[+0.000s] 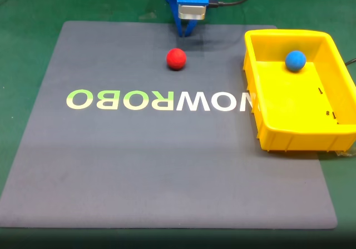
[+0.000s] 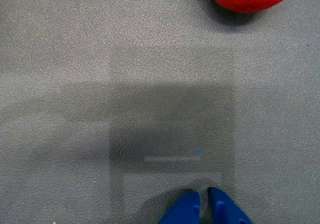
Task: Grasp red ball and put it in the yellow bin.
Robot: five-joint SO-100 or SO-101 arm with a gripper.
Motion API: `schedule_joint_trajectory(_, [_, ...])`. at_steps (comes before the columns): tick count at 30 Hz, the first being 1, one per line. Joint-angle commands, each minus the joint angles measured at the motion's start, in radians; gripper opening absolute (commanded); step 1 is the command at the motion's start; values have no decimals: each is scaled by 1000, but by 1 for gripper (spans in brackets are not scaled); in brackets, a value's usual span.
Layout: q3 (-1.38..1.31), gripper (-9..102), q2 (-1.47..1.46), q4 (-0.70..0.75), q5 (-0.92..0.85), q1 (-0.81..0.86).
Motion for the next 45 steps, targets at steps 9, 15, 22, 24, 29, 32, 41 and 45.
schedule_joint_trajectory(9, [28,0,14,-9,-3,2])
schedule_joint_trajectory(15, [28,0,14,-9,-3,2])
schedule_joint_trajectory(22, [28,0,14,-9,-2,0])
schedule_joint_trajectory(24, [28,0,14,-9,0,-3])
schedule_joint_trajectory(29, [28,0,14,-9,3,-8])
schedule_joint_trajectory(32, [28,0,14,-9,3,-9])
schedule_joint_trajectory(41, [28,8,14,-5,-29,-9])
schedule_joint_trajectory(45, [14,40,12,8,-117,17])
